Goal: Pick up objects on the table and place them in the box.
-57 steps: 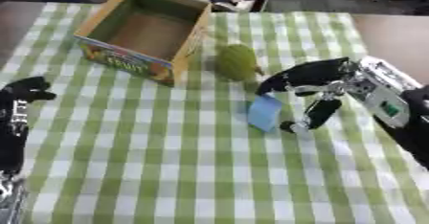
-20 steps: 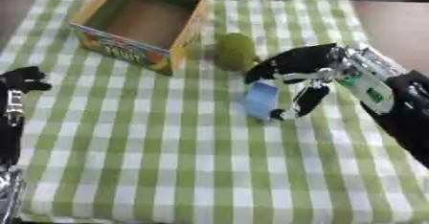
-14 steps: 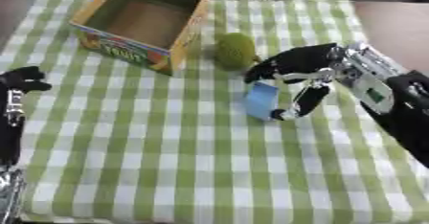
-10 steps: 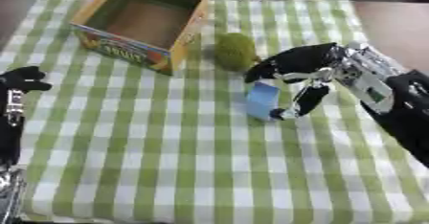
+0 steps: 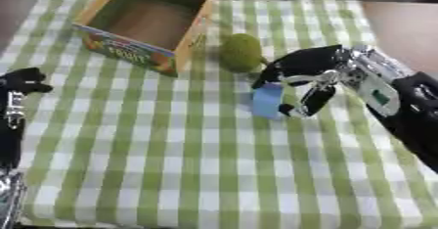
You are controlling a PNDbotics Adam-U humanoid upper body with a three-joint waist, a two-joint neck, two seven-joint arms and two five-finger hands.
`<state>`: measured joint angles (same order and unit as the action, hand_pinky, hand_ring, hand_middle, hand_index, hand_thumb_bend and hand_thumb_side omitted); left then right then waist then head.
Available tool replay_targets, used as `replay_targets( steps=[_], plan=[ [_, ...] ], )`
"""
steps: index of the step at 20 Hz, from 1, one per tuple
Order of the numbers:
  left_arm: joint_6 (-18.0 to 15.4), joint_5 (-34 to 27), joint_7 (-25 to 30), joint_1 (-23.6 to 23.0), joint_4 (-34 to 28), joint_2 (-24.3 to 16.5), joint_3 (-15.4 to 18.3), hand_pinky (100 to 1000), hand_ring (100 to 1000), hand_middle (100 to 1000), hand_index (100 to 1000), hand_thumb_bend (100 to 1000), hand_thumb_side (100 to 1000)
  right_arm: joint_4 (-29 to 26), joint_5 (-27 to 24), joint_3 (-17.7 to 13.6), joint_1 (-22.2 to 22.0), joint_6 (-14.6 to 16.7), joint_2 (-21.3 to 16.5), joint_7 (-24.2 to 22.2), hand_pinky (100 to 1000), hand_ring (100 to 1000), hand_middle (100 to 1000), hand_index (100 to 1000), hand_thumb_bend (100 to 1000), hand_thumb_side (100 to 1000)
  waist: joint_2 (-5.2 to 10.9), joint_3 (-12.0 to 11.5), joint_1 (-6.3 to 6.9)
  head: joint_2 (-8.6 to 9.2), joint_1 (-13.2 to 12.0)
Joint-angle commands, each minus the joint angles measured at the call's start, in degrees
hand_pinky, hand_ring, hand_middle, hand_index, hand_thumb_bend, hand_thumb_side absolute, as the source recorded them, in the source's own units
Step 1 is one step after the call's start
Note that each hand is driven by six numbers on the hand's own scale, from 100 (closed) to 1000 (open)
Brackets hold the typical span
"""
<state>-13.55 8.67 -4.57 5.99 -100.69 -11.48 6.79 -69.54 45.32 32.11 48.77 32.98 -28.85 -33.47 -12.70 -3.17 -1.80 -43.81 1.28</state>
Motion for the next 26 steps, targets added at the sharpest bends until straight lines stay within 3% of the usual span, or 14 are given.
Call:
replay_targets(
  steps=[1, 10, 20, 26],
  plan=[
    [-0.04, 0.23, -0.11, 0.44, -0.88, -0.80, -0.03, 814, 600, 615, 738, 100, 854, -0.01, 0.45, -0.22, 0.99, 4.97, -0.34, -5.08, 805, 881, 753, 872, 104, 163, 0.80, -0.09, 0.20, -0.31, 0.04],
    [-0.01, 0.24, -0.17, 0.38, -0.88, -0.80, 0.02, 814, 599, 615, 738, 100, 854, -2.65, -0.90, -1.04, 0.82, 4.10, -1.54, -1.29, 758, 811, 569, 732, 100, 100, 0.79, 0.01, 0.14, -0.31, -0.03],
    [0.02, 0.28, -0.31, 0.10, -0.85, -0.95, 0.13, 813, 599, 615, 737, 100, 853, -7.69, -6.43, -3.81, 5.49, -1.09, -3.37, 0.78, 751, 802, 579, 727, 100, 100, 1.13, 0.62, 0.14, -0.31, -0.27],
    [0.02, 0.28, -0.27, -0.11, -0.79, -1.05, 0.03, 813, 598, 614, 737, 100, 852, -8.69, -6.88, -6.85, 10.85, -4.18, -2.87, 1.50, 761, 804, 585, 738, 168, 100, 1.40, 0.79, 0.16, -0.31, -0.20]
  ],
)
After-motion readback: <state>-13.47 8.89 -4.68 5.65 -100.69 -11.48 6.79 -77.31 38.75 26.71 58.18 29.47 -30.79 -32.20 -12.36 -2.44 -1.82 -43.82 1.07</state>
